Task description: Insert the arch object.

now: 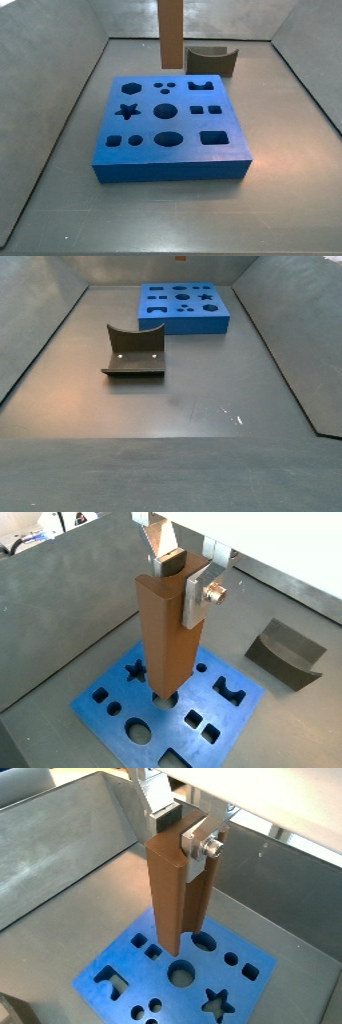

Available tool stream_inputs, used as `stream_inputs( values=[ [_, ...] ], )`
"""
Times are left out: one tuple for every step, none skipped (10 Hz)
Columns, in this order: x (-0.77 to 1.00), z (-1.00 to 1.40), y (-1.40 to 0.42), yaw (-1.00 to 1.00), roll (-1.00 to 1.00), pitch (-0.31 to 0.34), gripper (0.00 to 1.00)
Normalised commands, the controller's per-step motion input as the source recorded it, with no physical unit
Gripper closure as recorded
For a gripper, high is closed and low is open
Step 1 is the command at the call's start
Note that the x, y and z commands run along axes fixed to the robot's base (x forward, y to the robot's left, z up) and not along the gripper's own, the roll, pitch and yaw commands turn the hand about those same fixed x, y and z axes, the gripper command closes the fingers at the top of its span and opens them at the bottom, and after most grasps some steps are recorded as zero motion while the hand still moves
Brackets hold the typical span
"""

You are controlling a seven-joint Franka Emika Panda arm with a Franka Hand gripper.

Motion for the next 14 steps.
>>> stream_inputs(
  values=[
    [0.03, -0.04, 0.00, -1.00, 0.03, -0.010, 1.00],
    [0.19, -0.13, 0.14, -0.87, 0.07, 0.000, 1.00],
    [0.31, -0.23, 0.24, -0.71, 0.12, 0.013, 1.00],
    [0.44, -0.31, 0.33, -0.53, 0.19, 0.074, 1.00],
    [0.49, -0.35, 0.37, -0.44, 0.24, 0.100, 1.00],
    [0.50, -0.37, 0.38, -0.38, 0.28, 0.113, 1.00],
    [0.50, -0.37, 0.39, -0.36, 0.30, 0.110, 1.00],
    [0.49, -0.28, 0.36, -0.43, 0.25, 0.067, 1.00],
    [0.13, 0.00, 0.09, -0.98, 0.02, -0.033, 1.00],
    [0.07, 0.00, 0.05, -1.00, 0.03, -0.026, 1.00],
    [0.07, 0.00, 0.05, -1.00, 0.04, -0.017, 1.00],
    [0.06, -0.03, 0.06, -0.99, 0.06, 0.000, 1.00],
    [0.04, -0.08, 0.05, -0.98, 0.07, 0.000, 1.00],
    [0.09, -0.40, 0.09, -0.92, 0.12, 0.000, 1.00]
  ],
)
